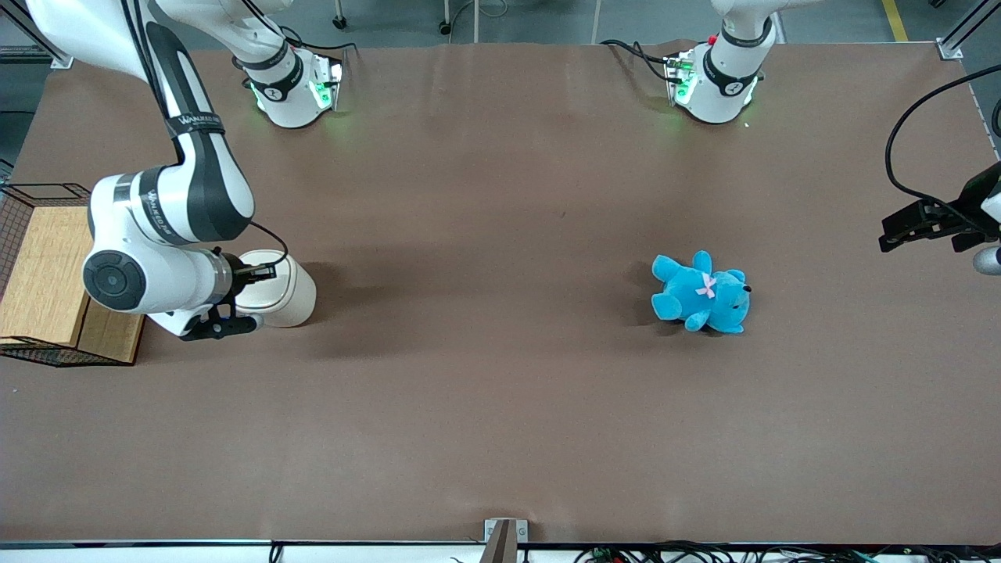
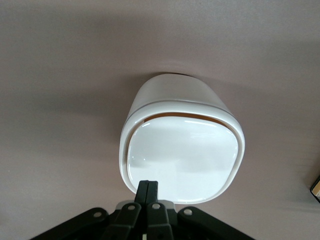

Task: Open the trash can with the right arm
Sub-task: 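Lower the right gripper beside the white trash can's lid, then push the lid edge with the right gripper to flip it open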

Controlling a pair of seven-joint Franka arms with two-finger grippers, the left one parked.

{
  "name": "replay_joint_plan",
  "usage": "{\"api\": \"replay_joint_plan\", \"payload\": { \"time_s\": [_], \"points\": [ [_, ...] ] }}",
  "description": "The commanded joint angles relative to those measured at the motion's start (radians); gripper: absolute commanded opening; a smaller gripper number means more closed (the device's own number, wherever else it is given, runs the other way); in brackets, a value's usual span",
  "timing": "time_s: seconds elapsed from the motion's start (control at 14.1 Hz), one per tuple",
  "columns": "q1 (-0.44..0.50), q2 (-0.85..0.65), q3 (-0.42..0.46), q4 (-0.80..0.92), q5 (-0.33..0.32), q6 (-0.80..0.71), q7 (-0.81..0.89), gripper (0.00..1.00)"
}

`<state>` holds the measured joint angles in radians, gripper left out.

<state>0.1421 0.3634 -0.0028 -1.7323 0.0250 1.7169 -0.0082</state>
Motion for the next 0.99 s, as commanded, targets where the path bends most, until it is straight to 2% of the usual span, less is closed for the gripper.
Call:
{"api": "replay_joint_plan", "payload": {
  "time_s": [0.0,0.28,0.92],
  "points": [
    [0.002,0.011,-0.002,-0.021,0.009,0.013,-0.001,0.01],
    [0.001,0.012,-0.002,-0.090,0.009,0.087,-0.001,0.00],
    [0.001,0.042,-0.002,-0.089,0.009,0.122,-0.001,0.01]
  ]
}}
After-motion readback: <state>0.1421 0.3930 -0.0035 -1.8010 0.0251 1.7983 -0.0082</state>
